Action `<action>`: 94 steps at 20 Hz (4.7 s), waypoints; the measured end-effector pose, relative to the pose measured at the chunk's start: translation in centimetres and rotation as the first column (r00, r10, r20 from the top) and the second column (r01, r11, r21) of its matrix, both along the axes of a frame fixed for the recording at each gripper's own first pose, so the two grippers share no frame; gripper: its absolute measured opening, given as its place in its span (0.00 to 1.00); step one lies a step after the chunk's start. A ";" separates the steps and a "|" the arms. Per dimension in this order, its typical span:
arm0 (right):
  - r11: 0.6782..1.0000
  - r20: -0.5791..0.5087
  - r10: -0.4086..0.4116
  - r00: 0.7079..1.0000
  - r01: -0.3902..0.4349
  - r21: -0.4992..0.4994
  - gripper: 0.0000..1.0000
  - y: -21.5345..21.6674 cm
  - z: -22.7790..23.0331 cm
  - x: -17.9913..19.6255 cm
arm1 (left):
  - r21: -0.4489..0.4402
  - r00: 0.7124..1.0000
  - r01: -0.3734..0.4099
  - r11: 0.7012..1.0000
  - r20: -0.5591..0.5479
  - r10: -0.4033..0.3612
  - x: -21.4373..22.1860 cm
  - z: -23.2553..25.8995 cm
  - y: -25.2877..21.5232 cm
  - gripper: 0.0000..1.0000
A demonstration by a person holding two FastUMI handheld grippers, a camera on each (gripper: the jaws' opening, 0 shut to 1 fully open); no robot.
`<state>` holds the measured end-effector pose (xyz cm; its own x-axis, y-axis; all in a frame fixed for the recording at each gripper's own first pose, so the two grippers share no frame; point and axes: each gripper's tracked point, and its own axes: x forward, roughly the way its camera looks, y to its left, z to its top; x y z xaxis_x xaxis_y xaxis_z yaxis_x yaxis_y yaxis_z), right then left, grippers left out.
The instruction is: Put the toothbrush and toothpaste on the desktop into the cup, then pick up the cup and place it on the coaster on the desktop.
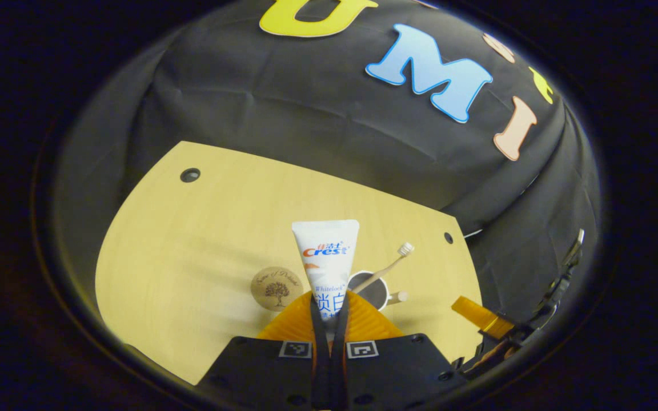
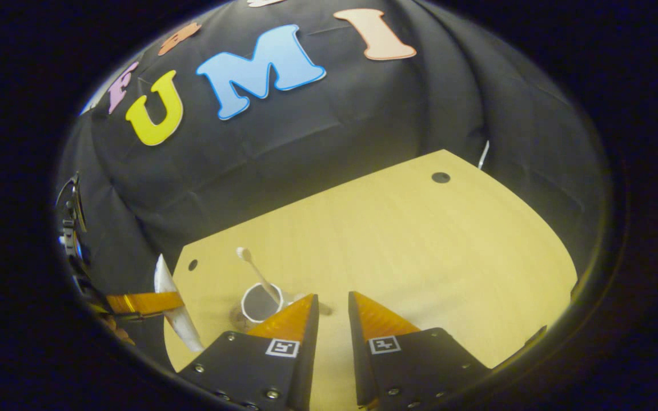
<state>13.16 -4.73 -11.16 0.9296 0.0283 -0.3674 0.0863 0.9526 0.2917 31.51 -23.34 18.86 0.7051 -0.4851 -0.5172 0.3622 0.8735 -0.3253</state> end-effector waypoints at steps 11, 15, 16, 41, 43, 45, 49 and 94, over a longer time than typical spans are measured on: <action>0.989 -0.078 -0.140 0.987 0.142 0.031 0.30 -8.3 -3.2 -3.2 | -0.076 0.990 0.006 0.997 0.139 0.004 6.1 0.9 -7.4 0.07; 0.986 -0.091 -0.162 0.983 0.165 0.030 0.29 -9.8 -3.5 -4.0 | -0.065 0.988 -0.044 0.997 0.144 0.053 7.9 -0.6 -8.2 0.07; 0.985 -0.094 -0.165 0.982 0.169 0.029 0.30 -10.1 -3.6 -4.1 | -0.041 0.986 -0.049 0.998 0.157 0.055 7.9 -1.2 -8.2 0.08; 0.998 -0.090 0.039 0.995 -0.044 -0.048 0.29 -6.4 -1.3 -0.6 | 0.045 0.968 -0.091 0.995 0.237 0.078 4.6 -1.4 -4.5 0.88; 0.987 -0.105 0.121 0.987 -0.131 -0.091 0.29 -4.7 -1.3 0.1 | 0.057 0.961 -0.094 0.994 0.265 0.076 3.5 -0.6 -3.1 0.88; 0.960 -0.138 0.216 0.967 -0.236 -0.150 0.29 -2.9 -1.8 0.7 | 0.070 0.957 -0.105 0.992 0.277 0.082 2.4 -0.4 -1.3 0.89; 0.857 -0.230 0.385 0.894 -0.439 -0.271 0.35 0.8 -2.8 1.8 | 0.098 0.951 -0.154 0.983 0.284 0.120 -0.3 -0.9 3.0 0.88; 0.203 -0.735 0.446 0.510 -0.858 -0.472 0.23 8.8 -10.2 9.6 | 0.051 0.864 -0.499 0.865 0.104 0.492 -9.6 -6.8 21.0 0.88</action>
